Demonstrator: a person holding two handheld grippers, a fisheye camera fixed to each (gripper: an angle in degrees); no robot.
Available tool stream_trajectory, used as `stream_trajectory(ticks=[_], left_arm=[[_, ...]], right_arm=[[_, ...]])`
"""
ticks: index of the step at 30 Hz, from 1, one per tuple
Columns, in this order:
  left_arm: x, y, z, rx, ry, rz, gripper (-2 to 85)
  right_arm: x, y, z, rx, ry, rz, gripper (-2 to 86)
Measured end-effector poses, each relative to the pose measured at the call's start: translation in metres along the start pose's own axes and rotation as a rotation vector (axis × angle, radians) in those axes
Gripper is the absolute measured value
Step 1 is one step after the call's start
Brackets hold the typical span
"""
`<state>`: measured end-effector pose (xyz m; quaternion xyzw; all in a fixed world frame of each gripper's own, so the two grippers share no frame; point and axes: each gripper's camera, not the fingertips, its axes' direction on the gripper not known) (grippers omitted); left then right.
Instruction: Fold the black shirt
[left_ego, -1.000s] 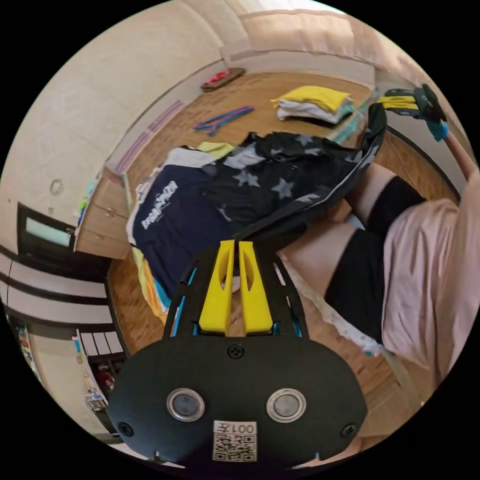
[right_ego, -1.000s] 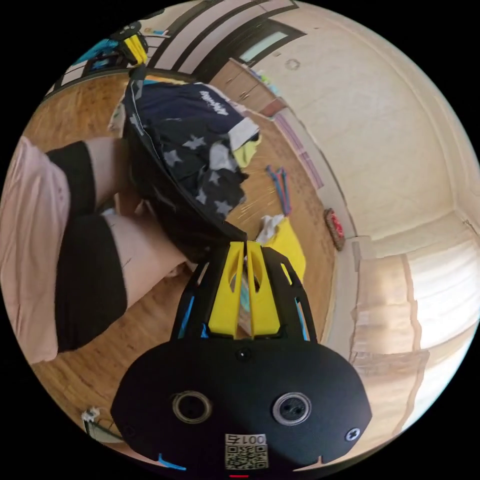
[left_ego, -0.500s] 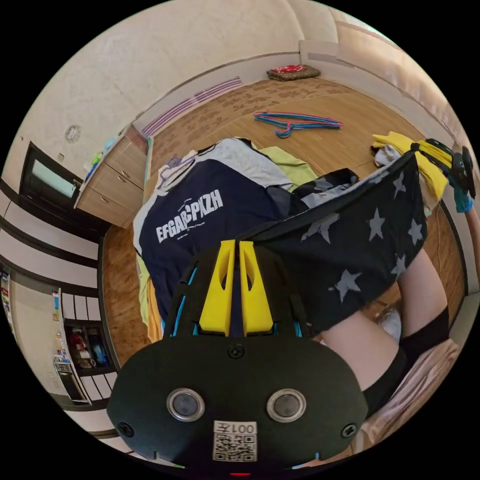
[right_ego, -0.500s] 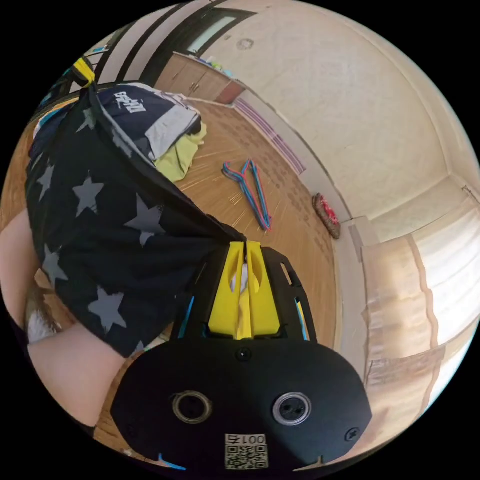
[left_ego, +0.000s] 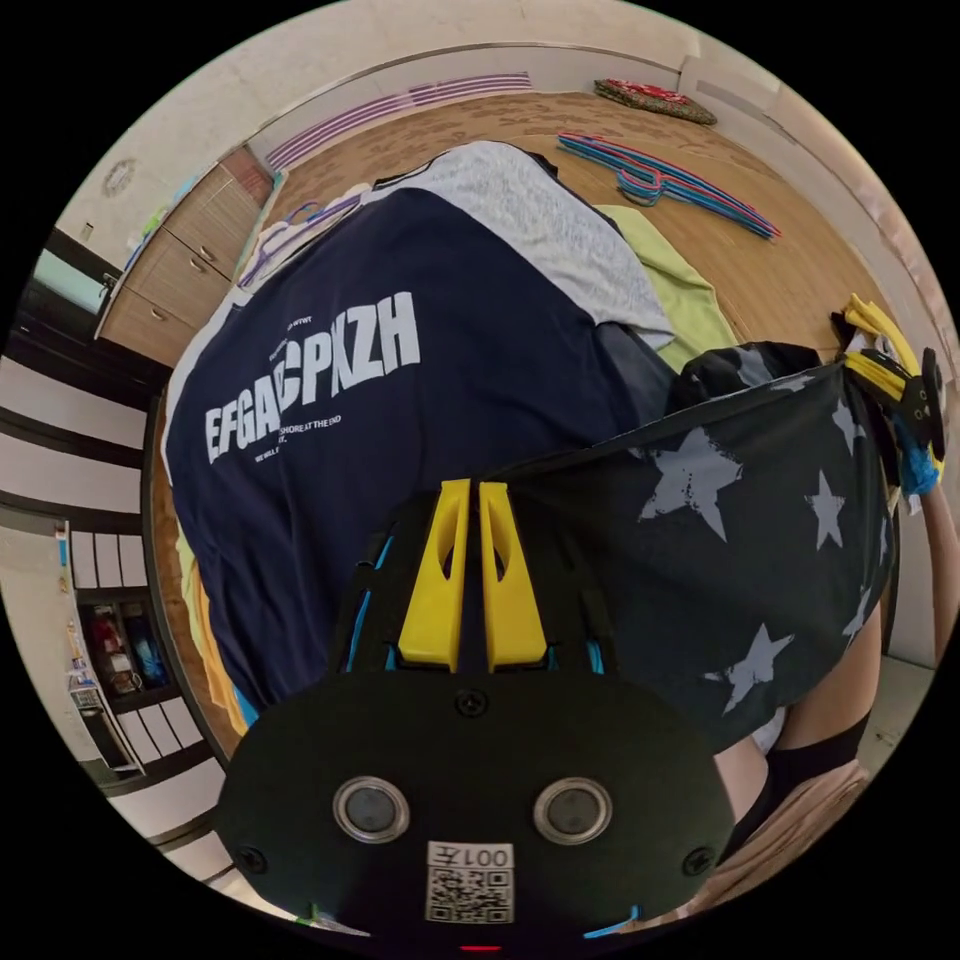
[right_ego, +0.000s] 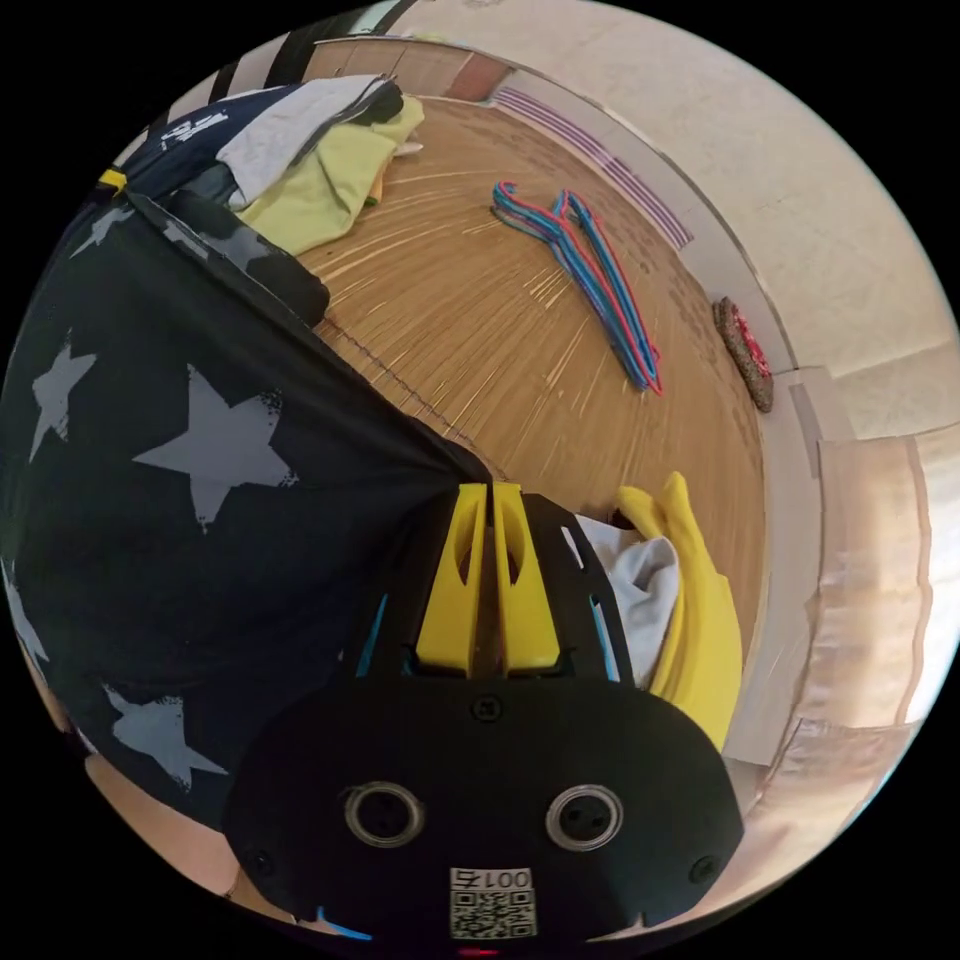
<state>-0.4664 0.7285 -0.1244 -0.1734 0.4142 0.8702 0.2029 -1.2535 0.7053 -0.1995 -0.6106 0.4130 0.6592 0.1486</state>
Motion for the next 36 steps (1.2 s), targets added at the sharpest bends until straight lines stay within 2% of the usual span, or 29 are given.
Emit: stream_trajectory(ticks=[6,10,12,15,20,24,29,36], left_arm=[[-0.025,-0.013,-0.001,-0.013,0.062,0.016,-0.4],[-0.048,-0.018,-0.011,-0.017,0.074,0.005,0.6],[-0.059,-0.018,-0.016,-0.015,0.048,-0.025,-0.3],[-0.079,-0.017,-0.021,-0.021,-0.004,-0.069,-1.1],[-0.088,-0.011,-0.024,0.004,0.041,-0.055,-1.2],[-0.084,-0.004,-0.019,0.01,0.063,-0.003,-1.2],[-0.089,0.004,-0.008,-0.017,0.058,0.008,-1.2],[-0.09,0.054,-0.012,0.105,0.241,0.053,-1.2]], right_arm=[[0.036,-0.016,0.007,-0.009,-0.114,-0.009,1.2],[0.082,-0.019,0.003,-0.001,-0.275,0.112,1.4],[0.098,-0.02,-0.001,0.005,-0.265,0.187,1.5],[0.116,-0.028,0.002,-0.087,-0.286,0.26,1.6],[0.133,-0.037,0.001,-0.132,-0.309,0.269,1.1],[0.153,-0.044,-0.019,-0.091,-0.445,0.256,0.8],[0.176,-0.05,-0.034,-0.116,-0.337,0.243,0.9],[0.149,0.01,-0.081,0.136,-0.257,0.132,2.1]])
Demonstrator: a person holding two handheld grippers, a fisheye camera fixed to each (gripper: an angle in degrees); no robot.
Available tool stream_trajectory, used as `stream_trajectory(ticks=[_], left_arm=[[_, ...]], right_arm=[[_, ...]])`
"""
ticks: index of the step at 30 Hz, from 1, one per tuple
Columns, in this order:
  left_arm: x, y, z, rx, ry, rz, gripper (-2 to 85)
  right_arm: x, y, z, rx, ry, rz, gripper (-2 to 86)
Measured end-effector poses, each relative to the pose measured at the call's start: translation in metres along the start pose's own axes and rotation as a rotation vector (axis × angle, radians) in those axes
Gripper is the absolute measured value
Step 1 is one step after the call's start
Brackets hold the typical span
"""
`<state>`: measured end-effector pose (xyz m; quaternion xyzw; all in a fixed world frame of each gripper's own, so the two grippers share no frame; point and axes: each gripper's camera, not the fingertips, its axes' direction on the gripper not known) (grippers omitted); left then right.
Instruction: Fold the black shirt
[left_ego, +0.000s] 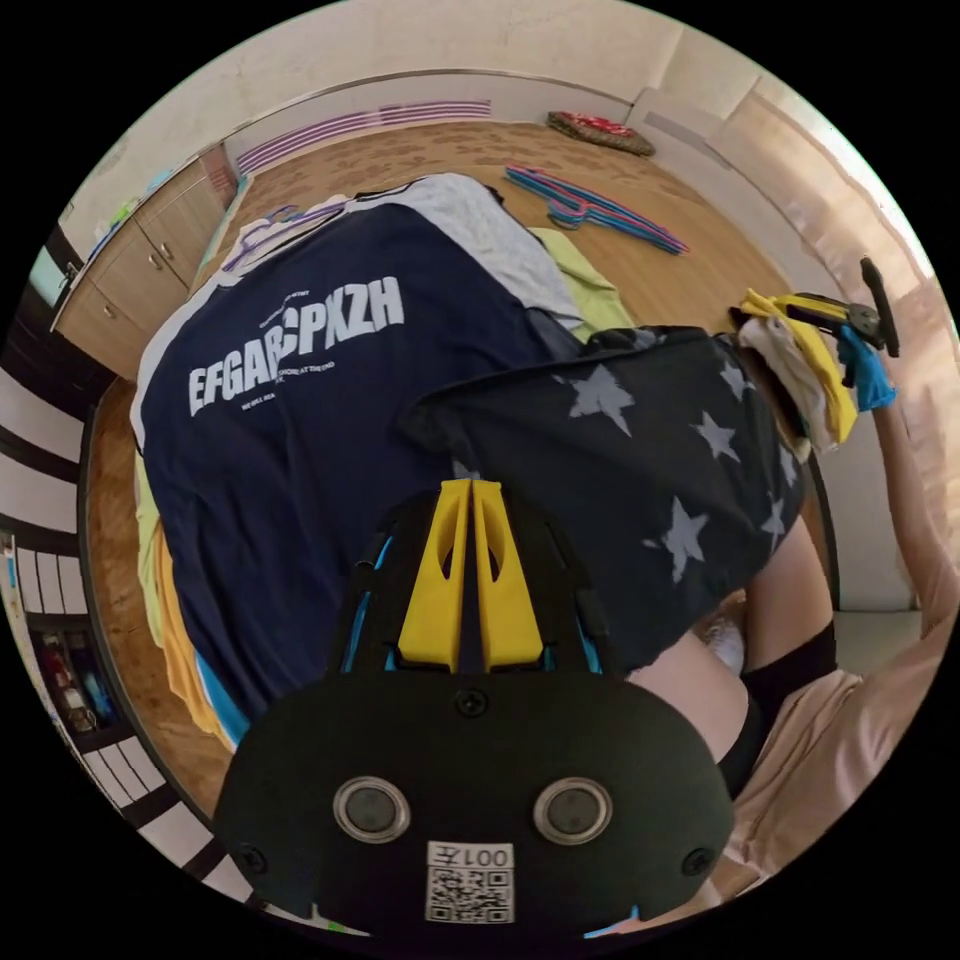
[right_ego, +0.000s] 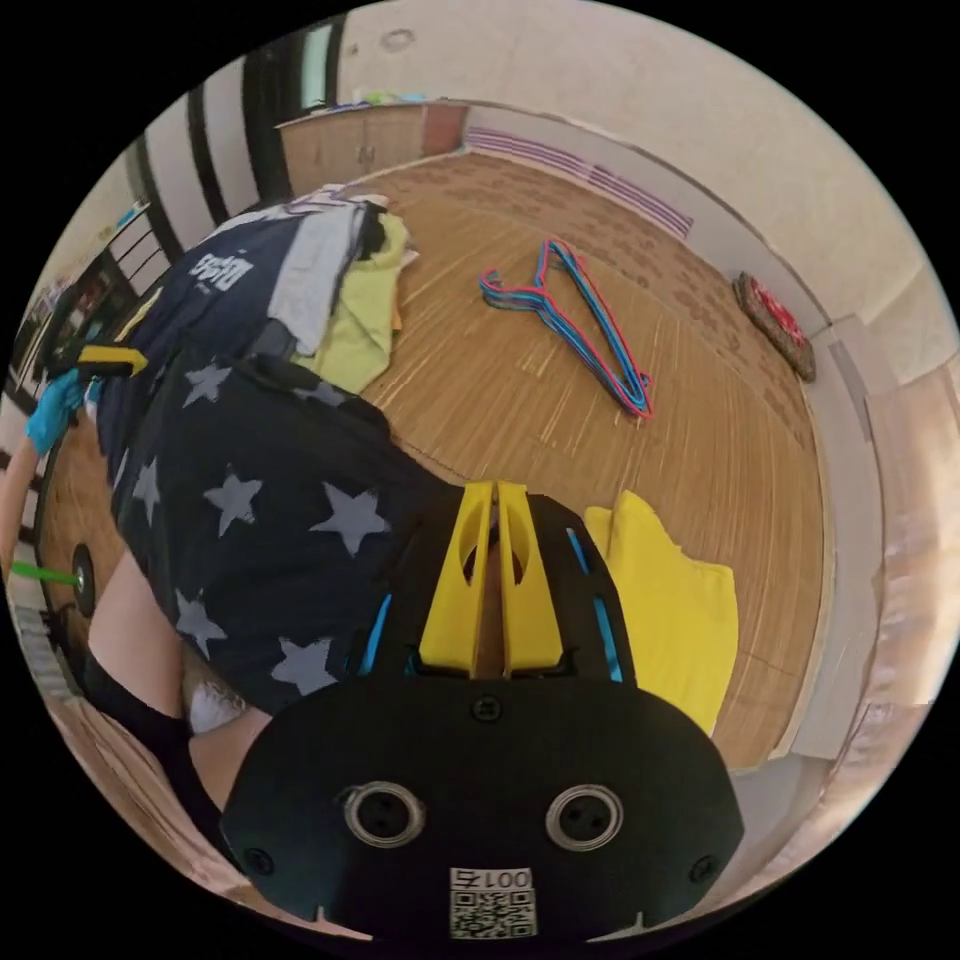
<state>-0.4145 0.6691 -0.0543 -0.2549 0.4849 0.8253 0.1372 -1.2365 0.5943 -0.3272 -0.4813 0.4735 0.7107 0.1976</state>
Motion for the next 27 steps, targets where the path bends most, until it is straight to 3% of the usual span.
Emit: stream_trajectory(ticks=[8,17,20,27], left_arm=[[0.027,0.095,0.005,0.072,0.072,0.067,-0.2],[0.054,0.185,0.033,0.064,0.083,0.088,5.2],[0.067,0.196,0.047,0.031,-0.002,0.094,6.2],[0.068,0.223,0.07,0.101,0.045,-0.055,5.7]], right_arm=[[-0.03,0.12,-0.016,0.088,-0.177,-0.148,7.0],[-0.038,0.217,-0.017,0.071,-0.323,-0.019,9.9],[-0.045,0.237,-0.004,0.049,-0.385,0.029,10.3],[-0.057,0.258,0.019,0.062,-0.382,0.12,9.4]])
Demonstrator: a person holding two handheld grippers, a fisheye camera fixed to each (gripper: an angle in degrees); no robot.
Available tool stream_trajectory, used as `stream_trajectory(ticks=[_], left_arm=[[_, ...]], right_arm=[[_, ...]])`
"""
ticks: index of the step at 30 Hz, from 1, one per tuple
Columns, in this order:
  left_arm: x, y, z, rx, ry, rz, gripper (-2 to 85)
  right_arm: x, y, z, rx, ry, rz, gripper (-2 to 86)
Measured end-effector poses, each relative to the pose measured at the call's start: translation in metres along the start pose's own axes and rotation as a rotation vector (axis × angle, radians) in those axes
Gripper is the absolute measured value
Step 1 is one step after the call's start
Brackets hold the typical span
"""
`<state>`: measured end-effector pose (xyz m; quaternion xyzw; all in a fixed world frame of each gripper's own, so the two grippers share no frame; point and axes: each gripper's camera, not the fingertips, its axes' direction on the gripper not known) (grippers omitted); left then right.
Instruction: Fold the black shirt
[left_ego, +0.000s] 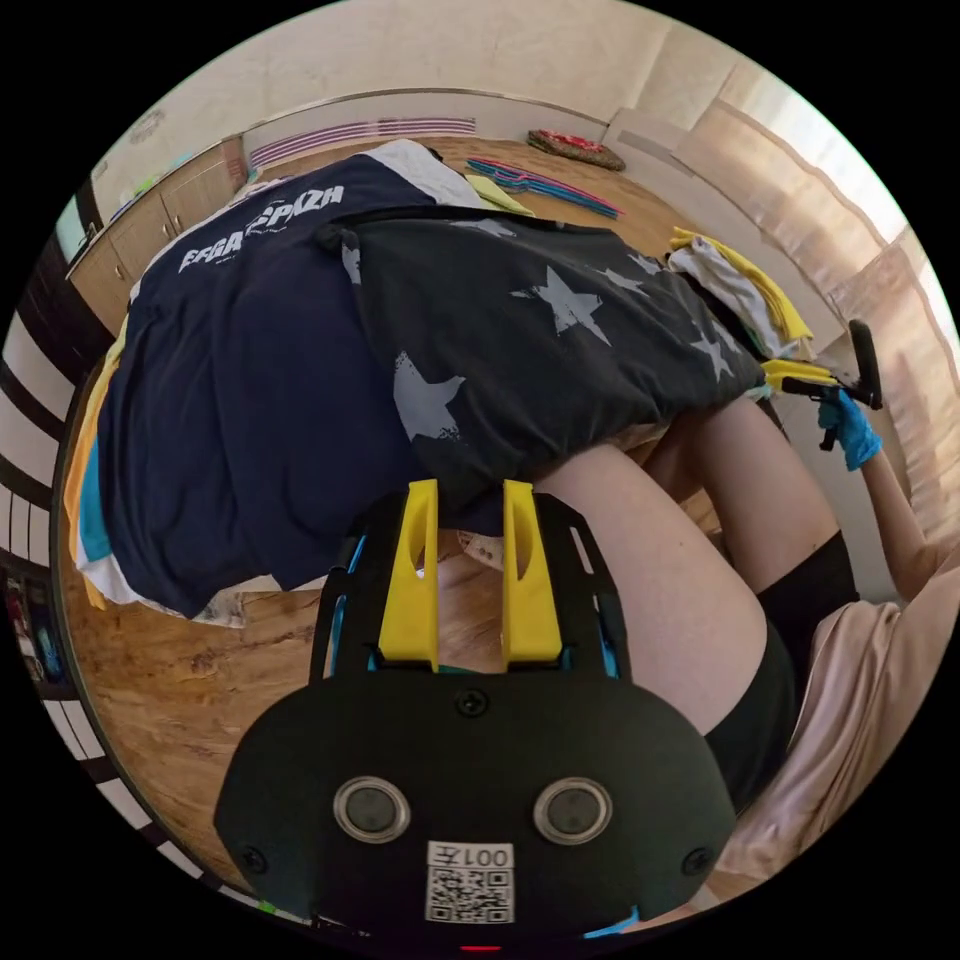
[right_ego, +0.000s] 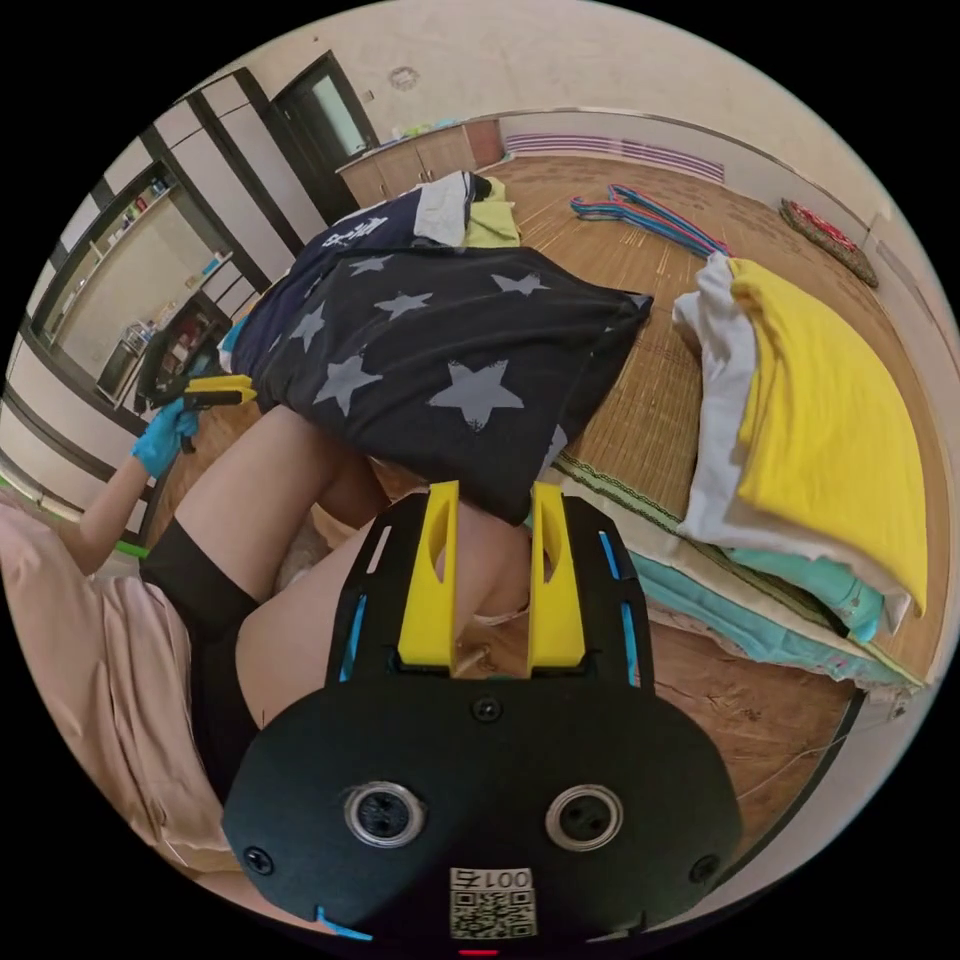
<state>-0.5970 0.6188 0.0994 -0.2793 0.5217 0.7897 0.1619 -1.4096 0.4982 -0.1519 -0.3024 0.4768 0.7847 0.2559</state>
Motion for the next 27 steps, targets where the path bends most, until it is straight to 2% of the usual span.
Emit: stream_trajectory(ticks=[7,17,21,27], left_arm=[[0.006,0.019,0.014,0.021,-0.039,-0.02,3.5],[0.003,0.049,0.03,0.052,-0.018,-0.056,3.1],[0.003,0.064,0.025,0.111,-0.002,-0.088,-0.4],[0.008,0.093,-0.004,0.198,-0.086,-0.096,-1.4]], right_arm=[[-0.017,0.005,0.024,-0.064,0.08,-0.011,6.6],[-0.039,0.025,0.028,-0.006,0.083,-0.024,1.6],[-0.058,0.033,0.027,0.017,0.184,-0.033,1.7],[-0.09,0.042,0.016,0.045,0.373,-0.087,1.7]])
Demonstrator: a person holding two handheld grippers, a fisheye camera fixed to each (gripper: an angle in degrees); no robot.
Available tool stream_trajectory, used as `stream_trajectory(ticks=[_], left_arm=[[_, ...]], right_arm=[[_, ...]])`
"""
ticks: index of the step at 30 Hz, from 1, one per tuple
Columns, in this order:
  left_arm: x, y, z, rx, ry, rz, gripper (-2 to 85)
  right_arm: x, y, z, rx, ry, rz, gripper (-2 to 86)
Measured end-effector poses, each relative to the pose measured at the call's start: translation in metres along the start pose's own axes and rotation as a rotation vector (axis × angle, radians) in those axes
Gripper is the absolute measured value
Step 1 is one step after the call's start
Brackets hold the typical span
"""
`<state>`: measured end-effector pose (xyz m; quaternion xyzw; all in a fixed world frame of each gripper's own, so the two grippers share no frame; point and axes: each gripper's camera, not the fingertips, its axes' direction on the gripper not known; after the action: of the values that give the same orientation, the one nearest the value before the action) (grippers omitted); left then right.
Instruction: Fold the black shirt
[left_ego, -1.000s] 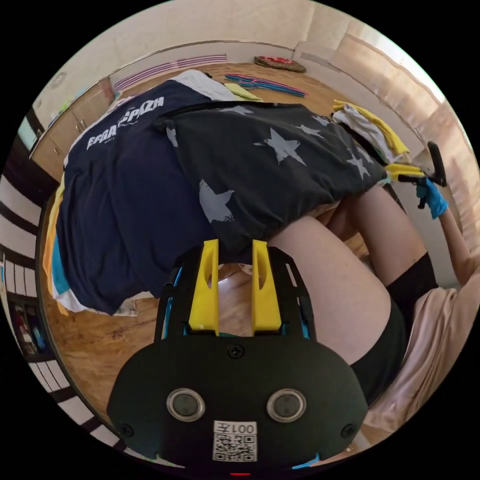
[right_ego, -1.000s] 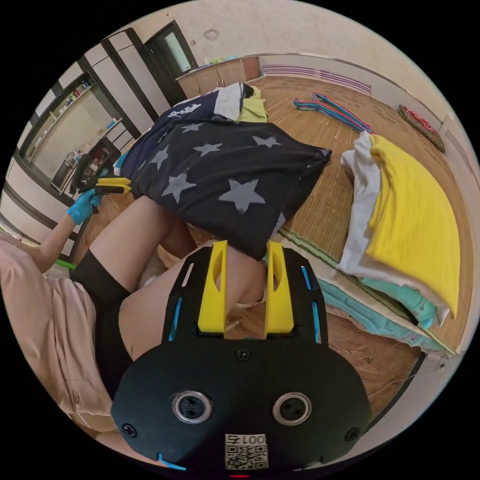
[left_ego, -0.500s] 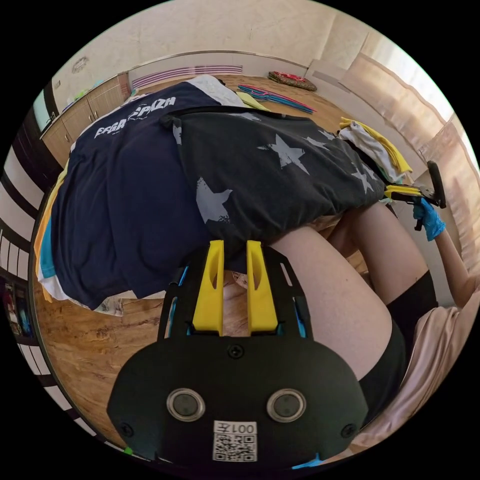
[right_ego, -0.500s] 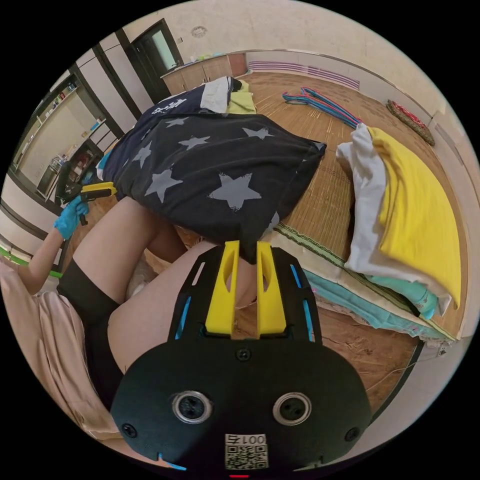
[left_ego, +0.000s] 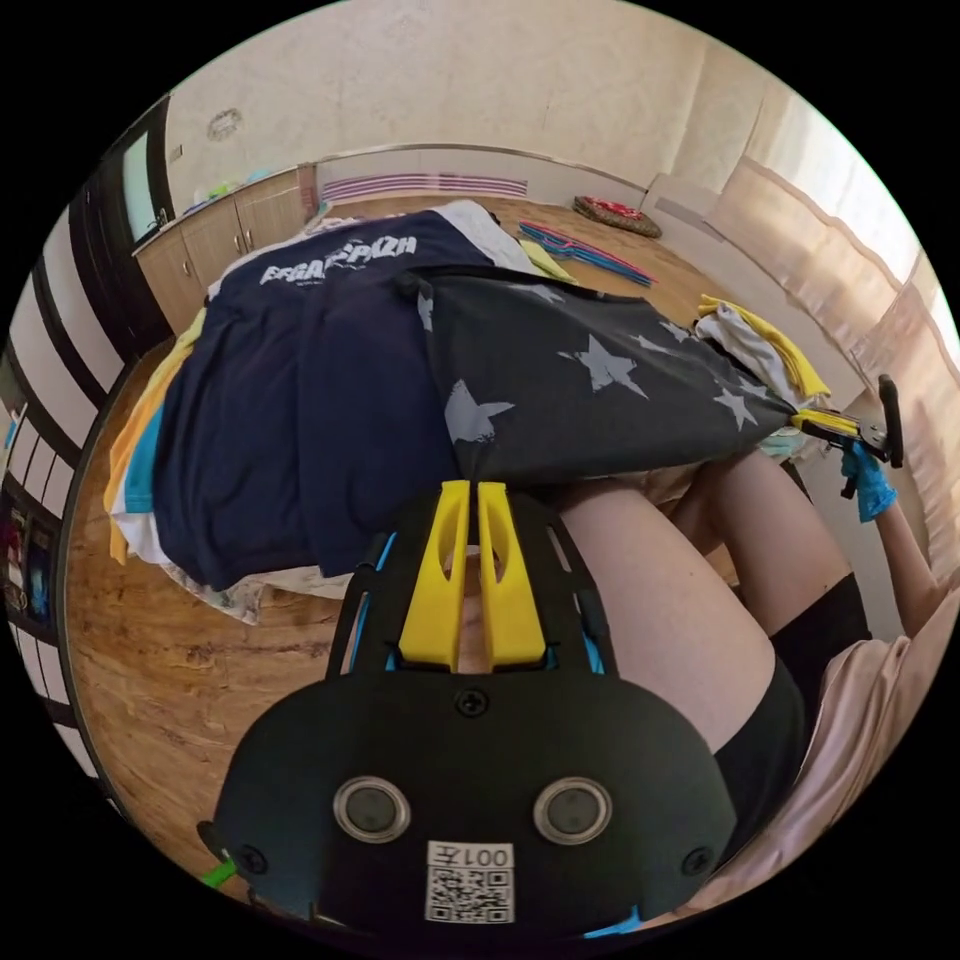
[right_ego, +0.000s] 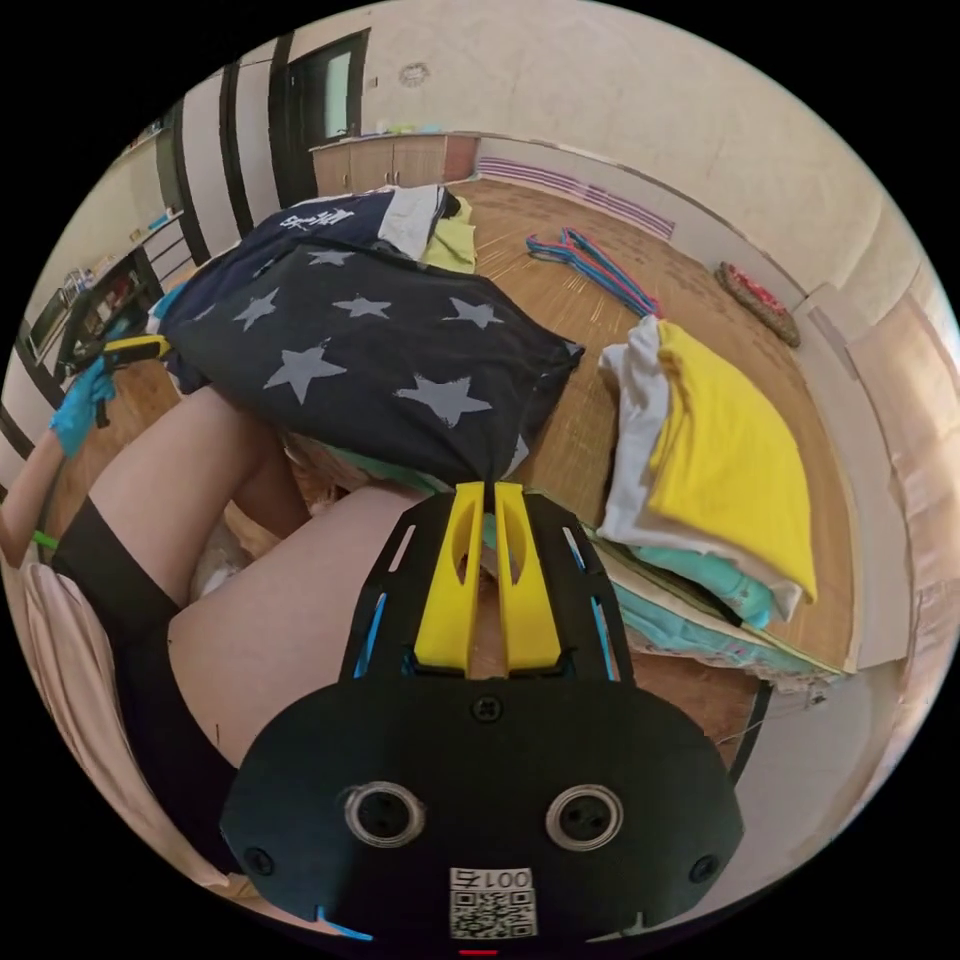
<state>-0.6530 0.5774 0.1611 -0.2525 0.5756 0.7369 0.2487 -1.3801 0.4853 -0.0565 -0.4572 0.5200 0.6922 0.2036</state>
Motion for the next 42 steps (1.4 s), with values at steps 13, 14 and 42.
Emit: stream_trajectory(ticks=[13,14,42], left_arm=[[0.022,0.033,-0.021,0.0,-0.053,-0.017,-1.6],[0.022,0.035,-0.02,-0.013,-0.058,-0.027,-1.6],[0.1,0.055,-0.039,-0.046,0.109,0.236,-0.1]], right_arm=[[-0.044,0.032,0.003,-0.013,0.045,0.009,1.4],[-0.045,0.034,0.004,-0.02,0.034,0.013,1.4],[-0.185,0.043,0.005,-0.032,0.173,-0.518,9.6]])
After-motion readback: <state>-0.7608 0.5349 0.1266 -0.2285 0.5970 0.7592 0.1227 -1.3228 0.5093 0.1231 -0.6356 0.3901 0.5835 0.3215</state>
